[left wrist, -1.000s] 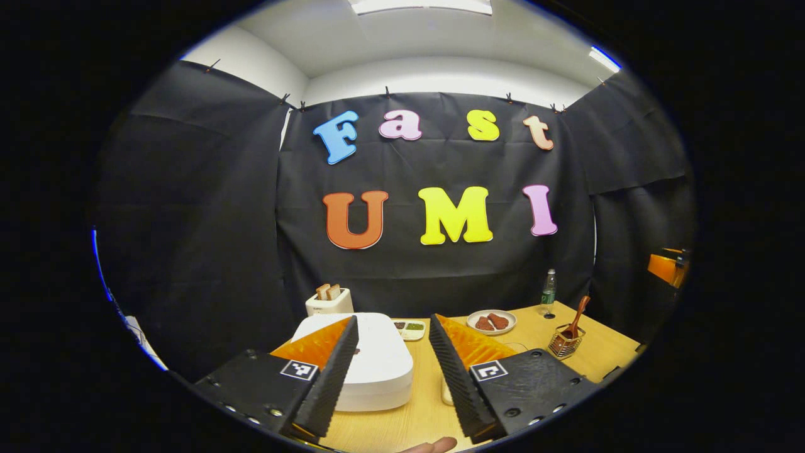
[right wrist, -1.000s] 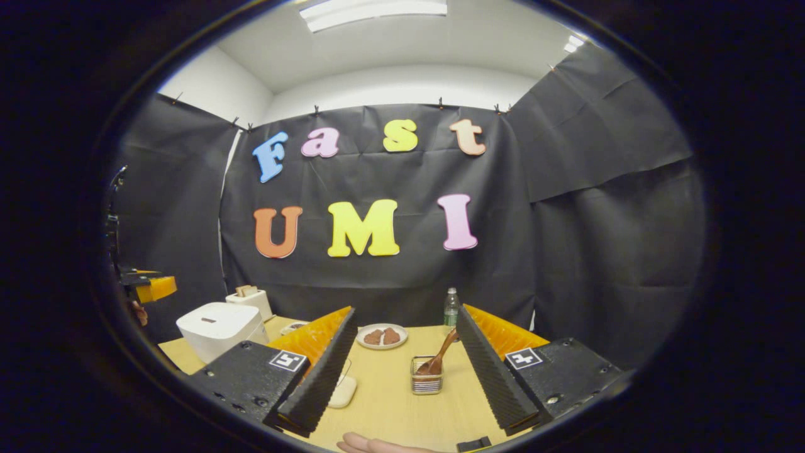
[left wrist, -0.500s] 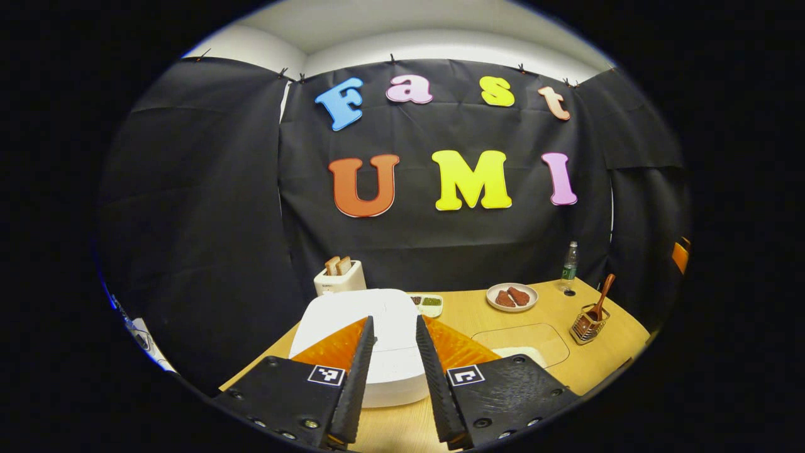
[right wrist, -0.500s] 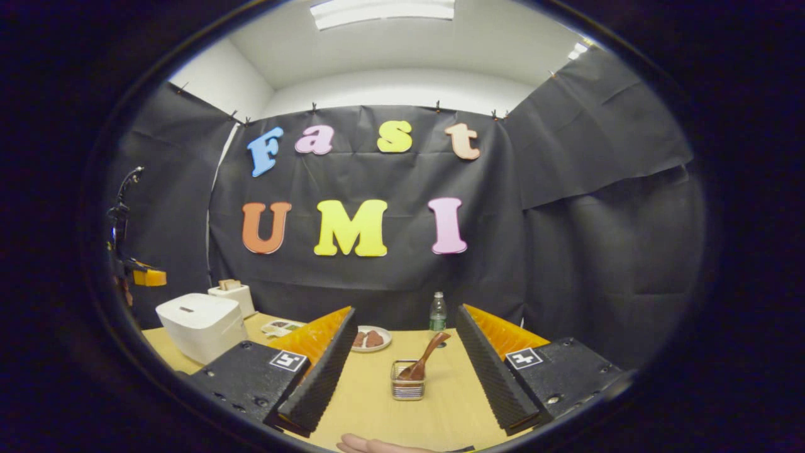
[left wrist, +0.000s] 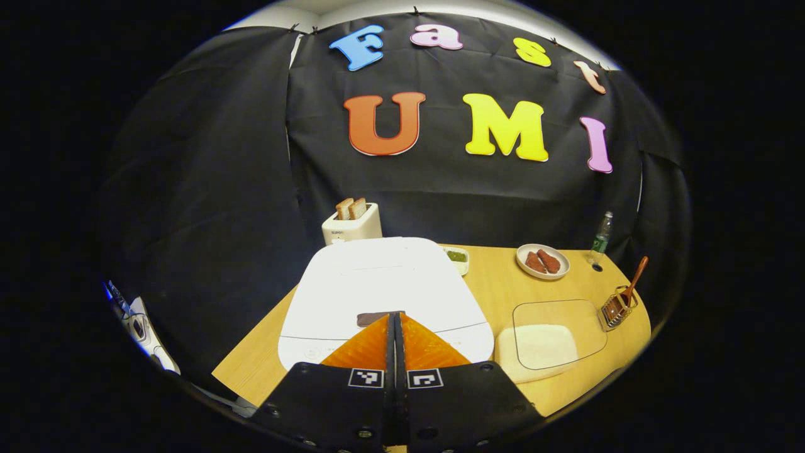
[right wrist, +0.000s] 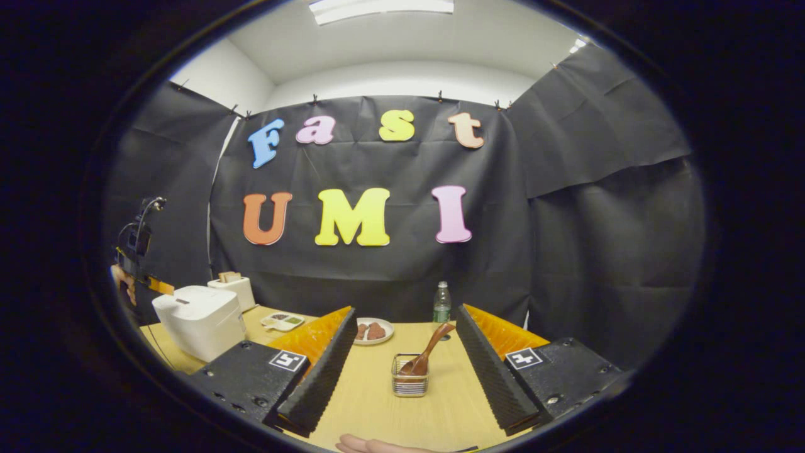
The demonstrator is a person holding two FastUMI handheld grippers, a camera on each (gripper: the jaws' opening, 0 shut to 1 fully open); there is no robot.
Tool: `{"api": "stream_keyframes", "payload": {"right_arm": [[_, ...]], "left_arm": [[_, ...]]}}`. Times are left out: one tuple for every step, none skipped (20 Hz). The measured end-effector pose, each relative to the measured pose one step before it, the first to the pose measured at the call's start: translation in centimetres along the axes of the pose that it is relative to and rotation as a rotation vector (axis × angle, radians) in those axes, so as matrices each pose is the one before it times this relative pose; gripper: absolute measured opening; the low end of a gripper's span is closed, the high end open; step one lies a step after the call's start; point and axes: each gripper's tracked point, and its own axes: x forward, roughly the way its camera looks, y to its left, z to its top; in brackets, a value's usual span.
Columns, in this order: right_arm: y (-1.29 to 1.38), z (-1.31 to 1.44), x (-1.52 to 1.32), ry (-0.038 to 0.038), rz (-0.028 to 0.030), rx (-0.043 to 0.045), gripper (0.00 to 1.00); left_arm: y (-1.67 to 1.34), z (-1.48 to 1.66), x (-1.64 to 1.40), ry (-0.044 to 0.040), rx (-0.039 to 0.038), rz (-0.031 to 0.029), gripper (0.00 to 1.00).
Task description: Close the left gripper, press the button to open the rice cooker; take a wooden spoon from the chopstick holder with the right hand, scoop a spoonful of rice and pour it into the rice cooker, then put the wooden spoon back into the chopstick holder.
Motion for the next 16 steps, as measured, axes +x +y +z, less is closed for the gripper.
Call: {"api": "stream_keyframes", "payload": {"right_arm": [[-0.031,-0.136,0.141,0.00306,0.00112,0.00118,0.99],[-0.101,-0.275,0.187,0.00279,-0.00182,-0.00077,0.99],[-0.210,-0.150,0.186,0.00442,-0.00449,-0.00203,0.99],[-0.132,-0.320,0.056,0.00566,-0.00326,-0.00150,0.99],[-0.124,-0.248,0.065,0.00650,-0.00243,0.00191,0.99],[-0.175,-0.347,0.152,0.00867,-0.00308,0.00388,0.99],[-0.183,-0.256,0.021,0.00737,-0.00325,0.00427,1.00],[-0.105,-0.277,0.097,0.00582,-0.00229,0.00299,0.99],[-0.130,-0.259,0.021,0.00654,-0.00131,0.00005,0.99],[-0.118,-0.332,0.101,0.00674,-0.00209,-0.00105,0.99],[-0.185,-0.221,0.009,0.00409,-0.00159,-0.00112,1.00],[-0.220,-0.130,0.041,0.00302,-0.00298,0.00043,0.99],[-0.173,-0.155,0.009,0.00387,-0.00324,0.00228,0.99],[-0.126,-0.357,-0.045,0.00406,-0.00002,0.00410,0.99],[-0.007,-0.154,-0.064,0.00581,0.00164,0.00480,0.99],[0.077,-0.256,0.040,0.00576,0.00214,0.00355,1.00]], "left_arm": [[-0.026,0.240,0.661,0.00407,-0.00276,-0.00082,0.00],[-0.125,0.073,0.452,0.00664,-0.00738,-0.00603,0.00],[-0.053,0.037,0.386,0.00269,-0.00491,-0.00334,0.00],[-0.056,-0.089,0.393,0.00808,0.00244,0.00174,0.00],[0.145,-0.051,0.430,0.00515,0.00619,0.00710,0.00],[0.184,-0.188,0.446,0.00538,0.00581,0.00804,0.00],[0.078,-0.062,0.445,0.00385,-0.00047,0.00181,0.00],[0.039,-0.140,0.376,0.00707,-0.00311,0.00022,0.00],[0.163,-0.732,0.328,0.01820,-0.00703,0.00357,0.00],[0.058,-0.381,0.307,0.01302,-0.00858,0.00208,0.00],[0.067,0.272,-0.357,-0.01599,-0.00490,-0.00197,0.00],[-0.026,-0.324,0.059,0.00304,-0.01174,-0.00245,0.00],[0.021,-0.190,0.038,0.00911,-0.02057,0.00076,0.00],[-0.064,0.239,0.001,-0.00740,-0.00634,-0.00050,0.00],[-0.007,-0.271,0.044,0.00472,0.00348,0.00181,0.00],[-0.015,0.069,0.040,-0.00205,0.00635,0.00409,0.00]]}}
